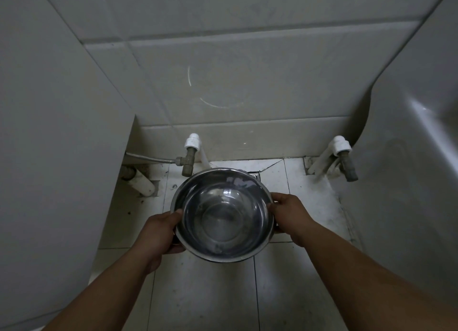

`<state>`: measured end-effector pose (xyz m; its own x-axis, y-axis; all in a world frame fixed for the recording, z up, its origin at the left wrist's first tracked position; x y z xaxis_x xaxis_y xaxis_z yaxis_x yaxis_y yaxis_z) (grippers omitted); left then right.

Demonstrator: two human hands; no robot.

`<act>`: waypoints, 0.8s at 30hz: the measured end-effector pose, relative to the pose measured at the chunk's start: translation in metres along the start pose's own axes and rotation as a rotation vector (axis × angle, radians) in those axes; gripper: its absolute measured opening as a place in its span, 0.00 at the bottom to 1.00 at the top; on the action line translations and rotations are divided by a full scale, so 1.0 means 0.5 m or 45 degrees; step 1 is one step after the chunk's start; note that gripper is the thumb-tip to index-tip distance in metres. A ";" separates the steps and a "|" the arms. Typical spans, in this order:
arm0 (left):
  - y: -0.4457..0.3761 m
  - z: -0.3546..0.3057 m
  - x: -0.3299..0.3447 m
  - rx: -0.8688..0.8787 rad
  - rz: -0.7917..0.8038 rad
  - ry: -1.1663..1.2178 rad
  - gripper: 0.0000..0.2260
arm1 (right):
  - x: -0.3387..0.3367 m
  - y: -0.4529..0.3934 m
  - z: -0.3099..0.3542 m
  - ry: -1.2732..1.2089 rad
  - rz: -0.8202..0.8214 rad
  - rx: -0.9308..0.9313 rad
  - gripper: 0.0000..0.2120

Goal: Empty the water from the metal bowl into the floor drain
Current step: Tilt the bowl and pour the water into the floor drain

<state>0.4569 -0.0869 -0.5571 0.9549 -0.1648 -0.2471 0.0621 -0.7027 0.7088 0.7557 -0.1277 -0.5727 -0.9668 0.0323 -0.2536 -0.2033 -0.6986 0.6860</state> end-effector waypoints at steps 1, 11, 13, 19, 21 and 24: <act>0.000 -0.001 -0.001 0.000 -0.003 -0.001 0.16 | 0.001 0.001 0.001 -0.004 0.002 0.002 0.19; -0.002 0.002 -0.010 0.003 -0.008 -0.014 0.16 | 0.007 0.003 0.002 -0.020 0.026 0.020 0.17; -0.002 0.001 -0.011 0.002 -0.005 -0.011 0.16 | 0.007 0.004 0.000 -0.023 0.025 0.024 0.17; 0.000 -0.001 -0.010 -0.006 -0.010 -0.008 0.16 | 0.009 0.002 -0.003 -0.032 0.032 0.027 0.18; 0.000 -0.002 -0.011 -0.005 -0.014 -0.015 0.16 | 0.009 0.002 -0.004 -0.030 0.033 0.029 0.17; -0.001 -0.002 -0.012 -0.009 -0.010 -0.005 0.16 | 0.010 0.002 -0.005 -0.020 0.029 0.030 0.16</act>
<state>0.4513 -0.0849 -0.5557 0.9532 -0.1618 -0.2555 0.0720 -0.6993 0.7112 0.7509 -0.1301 -0.5751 -0.9735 0.0281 -0.2270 -0.1846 -0.6824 0.7073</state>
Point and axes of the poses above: each hand's wrist, its own y-axis away from the middle knuckle, its own x-axis out of the palm, z = x × y, the point moved 1 cm from there along -y, towards the middle knuckle, and after that the axes turned 4 degrees about y, right-handed, at the moved point
